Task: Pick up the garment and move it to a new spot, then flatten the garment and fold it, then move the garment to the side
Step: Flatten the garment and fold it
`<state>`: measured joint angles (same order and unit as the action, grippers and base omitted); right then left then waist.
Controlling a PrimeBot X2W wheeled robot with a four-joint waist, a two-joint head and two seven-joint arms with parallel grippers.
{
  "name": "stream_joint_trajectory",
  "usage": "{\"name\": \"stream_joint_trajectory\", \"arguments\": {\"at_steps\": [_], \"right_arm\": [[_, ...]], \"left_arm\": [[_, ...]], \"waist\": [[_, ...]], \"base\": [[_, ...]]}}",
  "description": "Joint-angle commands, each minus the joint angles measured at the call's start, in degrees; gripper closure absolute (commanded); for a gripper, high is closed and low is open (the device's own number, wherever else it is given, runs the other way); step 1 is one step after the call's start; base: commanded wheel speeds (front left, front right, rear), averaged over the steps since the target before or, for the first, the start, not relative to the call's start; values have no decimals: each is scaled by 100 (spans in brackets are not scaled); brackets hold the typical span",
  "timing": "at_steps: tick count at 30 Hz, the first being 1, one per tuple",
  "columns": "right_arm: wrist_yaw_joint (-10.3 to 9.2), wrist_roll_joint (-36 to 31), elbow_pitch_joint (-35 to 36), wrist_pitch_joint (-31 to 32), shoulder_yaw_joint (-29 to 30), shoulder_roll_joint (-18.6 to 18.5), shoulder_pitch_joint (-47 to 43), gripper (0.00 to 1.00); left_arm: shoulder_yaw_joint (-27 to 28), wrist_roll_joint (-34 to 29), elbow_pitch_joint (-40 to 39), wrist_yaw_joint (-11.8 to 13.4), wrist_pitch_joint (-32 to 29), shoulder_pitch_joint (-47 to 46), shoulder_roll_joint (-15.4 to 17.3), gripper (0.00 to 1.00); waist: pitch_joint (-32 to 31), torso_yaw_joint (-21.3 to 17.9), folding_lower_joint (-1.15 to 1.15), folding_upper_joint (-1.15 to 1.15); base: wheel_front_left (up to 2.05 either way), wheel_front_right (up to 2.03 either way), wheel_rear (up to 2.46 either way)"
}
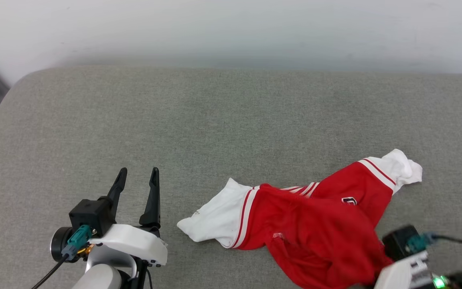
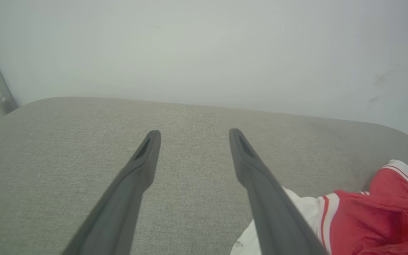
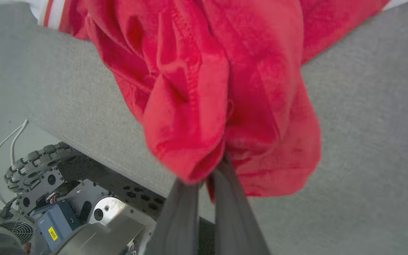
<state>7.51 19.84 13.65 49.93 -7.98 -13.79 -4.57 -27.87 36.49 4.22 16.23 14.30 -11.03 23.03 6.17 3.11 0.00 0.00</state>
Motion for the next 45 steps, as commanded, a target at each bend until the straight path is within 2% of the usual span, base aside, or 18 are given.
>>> {"name": "stream_joint_trajectory", "arguments": {"at_steps": [1, 6, 7, 8, 12, 22, 31, 35, 42, 45], "right_arm": [[-4, -133, -32, -22, 111, 32, -263, 100], [-5, -191, -797, -345, 411, 604, -847, 100], [-2, -259, -925, -509, 441, 651, -836, 93], [-5, -267, -1069, -679, 501, 727, -816, 0], [-4, -223, -1217, -1436, 620, 901, -670, 0], [-4, -20, -406, -3029, 891, 740, -485, 0], [-4, -690, -605, -3993, 1599, 864, -99, 0], [-4, -846, -637, -4165, 1719, 882, 139, 0], [-4, -987, -511, -4186, 1541, 901, 454, 0], [-4, -1009, -469, -4179, 1433, 921, 529, 0]], "left_arm": [[-12, 22, -14, 29, -23, 47, 27, 0], [-44, 53, 17, 29, -80, 107, 33, 0], [-42, 66, 25, 33, -88, 115, 35, 0], [-39, 87, 33, 36, -90, 131, 39, 0], [-31, 118, 55, 50, -106, 190, 65, 0], [33, 244, 137, 102, -128, 442, 151, 0], [-59, 227, 199, 137, -422, 446, 322, 0], [-280, 277, 185, -57, -1092, 153, 483, 0], [-877, 602, 294, -672, -2951, -590, 672, 0], [-1069, 762, 419, -825, -3600, -779, 683, 0]], "waist": [[-24, -25, 0, 0], [-58, -60, 0, 0], [-64, -67, 0, 0], [-69, -74, 0, 0], [-130, -82, 0, 0], [-445, -133, 0, 0], [-550, -142, 0, 0], [-408, -167, 0, 0], [60, -319, 0, 0], [239, -412, 0, 0]], "base": [[0, 0, 0], [0, 0, 0], [0, 0, 0], [0, 0, 0], [0, 0, 0], [0, 0, 0], [0, 0, 0], [0, 0, 0], [0, 0, 0], [0, 0, 0]]}}
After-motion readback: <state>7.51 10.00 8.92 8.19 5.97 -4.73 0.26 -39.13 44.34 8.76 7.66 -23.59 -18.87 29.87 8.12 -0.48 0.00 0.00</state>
